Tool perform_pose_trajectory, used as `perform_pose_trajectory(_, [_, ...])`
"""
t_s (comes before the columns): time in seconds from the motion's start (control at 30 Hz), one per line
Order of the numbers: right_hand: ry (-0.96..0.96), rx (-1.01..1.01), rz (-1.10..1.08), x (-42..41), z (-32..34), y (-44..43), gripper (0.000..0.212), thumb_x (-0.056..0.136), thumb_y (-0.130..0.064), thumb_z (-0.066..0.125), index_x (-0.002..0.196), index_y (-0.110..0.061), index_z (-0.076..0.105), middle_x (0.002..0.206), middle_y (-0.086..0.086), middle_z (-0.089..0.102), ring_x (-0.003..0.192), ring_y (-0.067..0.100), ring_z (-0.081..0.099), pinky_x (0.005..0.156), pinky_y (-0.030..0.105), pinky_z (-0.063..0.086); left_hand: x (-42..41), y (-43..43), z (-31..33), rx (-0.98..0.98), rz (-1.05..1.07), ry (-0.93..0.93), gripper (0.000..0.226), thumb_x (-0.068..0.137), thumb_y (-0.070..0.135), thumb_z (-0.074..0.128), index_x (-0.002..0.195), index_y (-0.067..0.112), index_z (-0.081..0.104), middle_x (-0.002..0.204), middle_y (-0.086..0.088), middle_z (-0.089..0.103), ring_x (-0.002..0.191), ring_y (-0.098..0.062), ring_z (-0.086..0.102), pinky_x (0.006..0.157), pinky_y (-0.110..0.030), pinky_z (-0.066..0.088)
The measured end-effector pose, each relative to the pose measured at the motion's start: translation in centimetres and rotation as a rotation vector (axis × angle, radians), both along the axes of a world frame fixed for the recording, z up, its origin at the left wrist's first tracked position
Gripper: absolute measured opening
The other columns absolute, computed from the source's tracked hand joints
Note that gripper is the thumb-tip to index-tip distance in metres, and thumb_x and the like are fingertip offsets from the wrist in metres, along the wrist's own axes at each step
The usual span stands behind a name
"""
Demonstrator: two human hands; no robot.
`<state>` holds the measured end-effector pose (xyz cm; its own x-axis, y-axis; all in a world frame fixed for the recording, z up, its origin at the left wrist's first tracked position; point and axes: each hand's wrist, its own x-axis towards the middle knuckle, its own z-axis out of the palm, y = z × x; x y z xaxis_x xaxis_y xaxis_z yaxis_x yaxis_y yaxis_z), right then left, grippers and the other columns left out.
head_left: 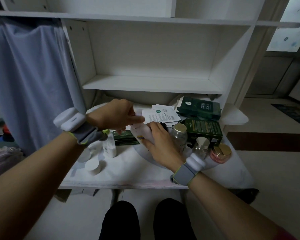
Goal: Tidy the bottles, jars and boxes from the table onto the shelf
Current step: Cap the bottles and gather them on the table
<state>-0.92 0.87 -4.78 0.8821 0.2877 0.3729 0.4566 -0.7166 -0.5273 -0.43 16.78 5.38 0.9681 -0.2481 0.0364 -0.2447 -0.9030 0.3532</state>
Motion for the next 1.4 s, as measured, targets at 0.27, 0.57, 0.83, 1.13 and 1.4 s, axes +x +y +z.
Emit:
perform_pose_trajectory(0.27, [-0.005, 0.008, -0.003, -0.2, 0.0, 0.0, 0.027, 0.091, -0.024, 0.060, 0.112, -0.012, 0.048, 0.117, 0.005, 0.050, 0.103, 0.027, 0.052, 0.083, 0.042, 0.045, 0.0, 0.2, -0.1, -0.003, -0.047, -0.040, 0.020, 0.086, 0.025, 0.067, 0.102, 0.013, 0.065, 0.090, -0.002, 0.071, 0.063, -0.013, 0.068, 0.056, -0.017, 0.052])
perform_pose_trajectory(0.57, [0.030, 0.052, 0.019, -0.1, 0.2, 0.0, 0.028, 0.090, -0.023, 0.061, 0.112, -0.012, 0.049, 0.117, 0.006, 0.051, 0.102, 0.028, 0.052, 0.084, 0.045, 0.046, 0.0, 0.5, 0.0, 0.053, -0.108, -0.119, 0.030, 0.082, 0.026, 0.072, 0.110, 0.019, 0.065, 0.100, 0.000, 0.071, 0.074, -0.013, 0.065, 0.071, -0.021, 0.049])
perform_pose_trajectory(0.83, [0.114, 0.133, 0.107, 0.2, 0.0, -0.3, 0.031, 0.086, -0.022, 0.066, 0.112, -0.011, 0.053, 0.112, 0.005, 0.053, 0.101, 0.024, 0.053, 0.087, 0.041, 0.046, -0.3, 0.3, -0.3, -0.013, -0.126, -0.119, 0.012, 0.087, 0.026, 0.066, 0.091, 0.015, 0.069, 0.068, 0.004, 0.070, 0.057, -0.007, 0.067, 0.064, -0.019, 0.051])
perform_pose_trajectory(1.13, [0.314, 0.223, 0.209, 0.9, 0.5, -1.2, 0.042, 0.079, -0.026, 0.075, 0.115, -0.013, 0.058, 0.111, 0.005, 0.067, 0.102, 0.020, 0.063, 0.089, 0.046, 0.052, -0.3, 0.2, -0.5, 0.037, -0.200, -0.183, 0.011, 0.087, 0.026, 0.064, 0.091, 0.018, 0.071, 0.068, 0.003, 0.070, 0.056, -0.007, 0.064, 0.064, -0.021, 0.050])
perform_pose_trajectory(1.4, [0.176, 0.141, -0.044, 1.8, 0.7, -0.9, 0.035, 0.074, -0.025, 0.074, 0.100, -0.018, 0.051, 0.100, 0.004, 0.065, 0.089, 0.025, 0.060, 0.076, 0.040, 0.052, -0.2, -1.0, -1.2, -0.147, -0.178, -0.204, 0.033, 0.090, 0.027, 0.062, 0.122, 0.018, 0.058, 0.099, 0.000, 0.070, 0.069, -0.015, 0.068, 0.066, -0.019, 0.052])
